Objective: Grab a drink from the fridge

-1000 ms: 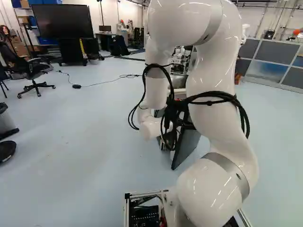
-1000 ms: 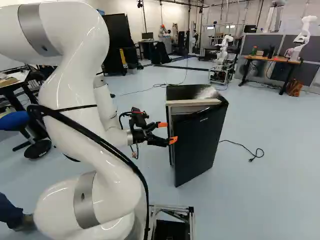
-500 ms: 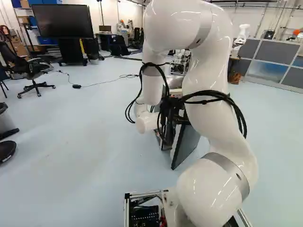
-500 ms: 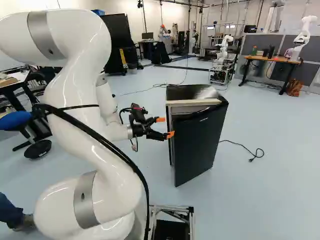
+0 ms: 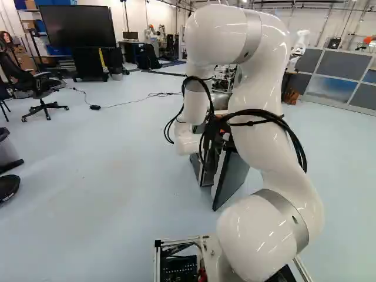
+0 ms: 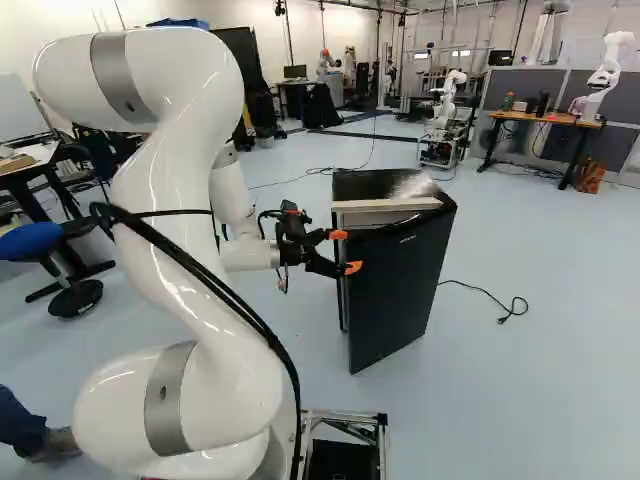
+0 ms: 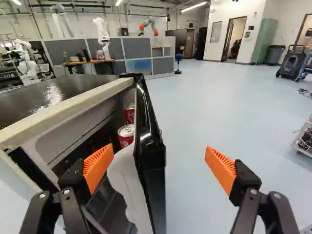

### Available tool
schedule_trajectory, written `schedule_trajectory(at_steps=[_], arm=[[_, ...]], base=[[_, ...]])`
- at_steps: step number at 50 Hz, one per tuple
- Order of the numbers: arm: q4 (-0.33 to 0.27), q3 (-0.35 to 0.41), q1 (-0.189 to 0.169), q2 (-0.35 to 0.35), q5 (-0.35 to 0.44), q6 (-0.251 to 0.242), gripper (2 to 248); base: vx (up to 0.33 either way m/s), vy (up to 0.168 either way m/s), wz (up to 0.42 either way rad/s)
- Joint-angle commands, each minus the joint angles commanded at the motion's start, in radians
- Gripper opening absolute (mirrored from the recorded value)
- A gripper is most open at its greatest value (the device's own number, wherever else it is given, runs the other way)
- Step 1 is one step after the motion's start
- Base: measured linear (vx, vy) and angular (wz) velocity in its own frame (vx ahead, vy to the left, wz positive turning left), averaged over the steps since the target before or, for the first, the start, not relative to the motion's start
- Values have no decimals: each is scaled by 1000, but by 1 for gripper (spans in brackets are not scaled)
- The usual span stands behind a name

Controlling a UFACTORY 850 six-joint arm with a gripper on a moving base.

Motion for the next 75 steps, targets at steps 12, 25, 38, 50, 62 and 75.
schedule_trajectory(at_steps=[12, 25, 38, 50, 62, 75], arm=[[17, -6, -55, -3, 6, 0, 247], [63, -12, -117, -5, 13, 0, 247], [103, -21, -183, -10, 18, 0, 247], [140, -36, -248, -16, 18, 0, 247], [223, -54, -315, -23, 18, 0, 247], [255, -80, -392, -33, 18, 0, 247]], base=[[0, 0, 0], [0, 0, 0], [0, 0, 0], [0, 0, 0], [0, 0, 0], [0, 0, 0]])
